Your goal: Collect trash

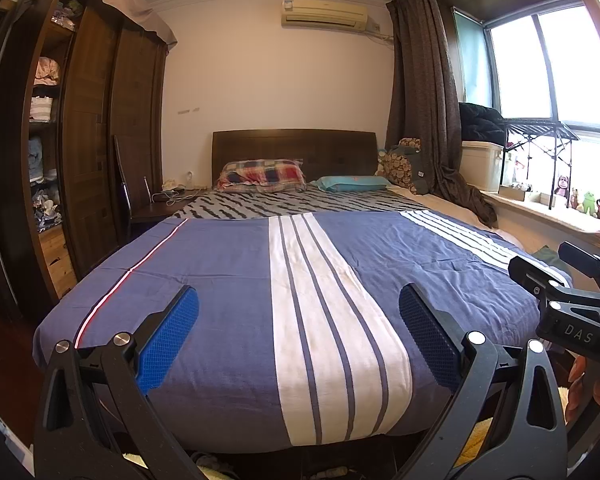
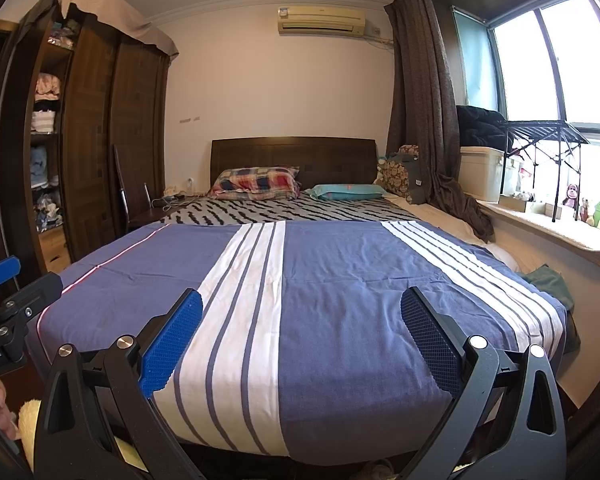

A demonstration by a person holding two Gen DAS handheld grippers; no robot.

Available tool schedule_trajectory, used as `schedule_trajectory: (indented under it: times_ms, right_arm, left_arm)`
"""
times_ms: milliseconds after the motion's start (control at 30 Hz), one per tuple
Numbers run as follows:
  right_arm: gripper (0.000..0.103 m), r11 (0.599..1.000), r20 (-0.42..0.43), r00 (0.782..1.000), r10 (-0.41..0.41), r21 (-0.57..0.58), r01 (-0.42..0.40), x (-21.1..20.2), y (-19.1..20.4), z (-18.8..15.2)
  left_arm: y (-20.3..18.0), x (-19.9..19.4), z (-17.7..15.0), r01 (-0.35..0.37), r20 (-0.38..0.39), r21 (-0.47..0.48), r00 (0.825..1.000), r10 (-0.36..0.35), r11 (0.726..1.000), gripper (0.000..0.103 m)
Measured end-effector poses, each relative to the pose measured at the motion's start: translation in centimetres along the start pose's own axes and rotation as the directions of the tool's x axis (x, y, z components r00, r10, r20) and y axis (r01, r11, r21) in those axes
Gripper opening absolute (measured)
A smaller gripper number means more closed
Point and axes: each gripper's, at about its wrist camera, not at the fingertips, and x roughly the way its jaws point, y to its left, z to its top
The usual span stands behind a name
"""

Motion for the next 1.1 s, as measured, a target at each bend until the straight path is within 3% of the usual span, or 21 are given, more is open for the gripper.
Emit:
schedule_trajectory:
  times_ms: [1100]
  right_arm:
    - [0.1,1.0,-0.03,1.0,-0.003,-0.016,0.003,0.8,0.3,-0.2]
  left_arm:
    - [1.4,1.1,-0.3,-0.054,-0.024,-0.024,0.998,0.053,0.998,0.095]
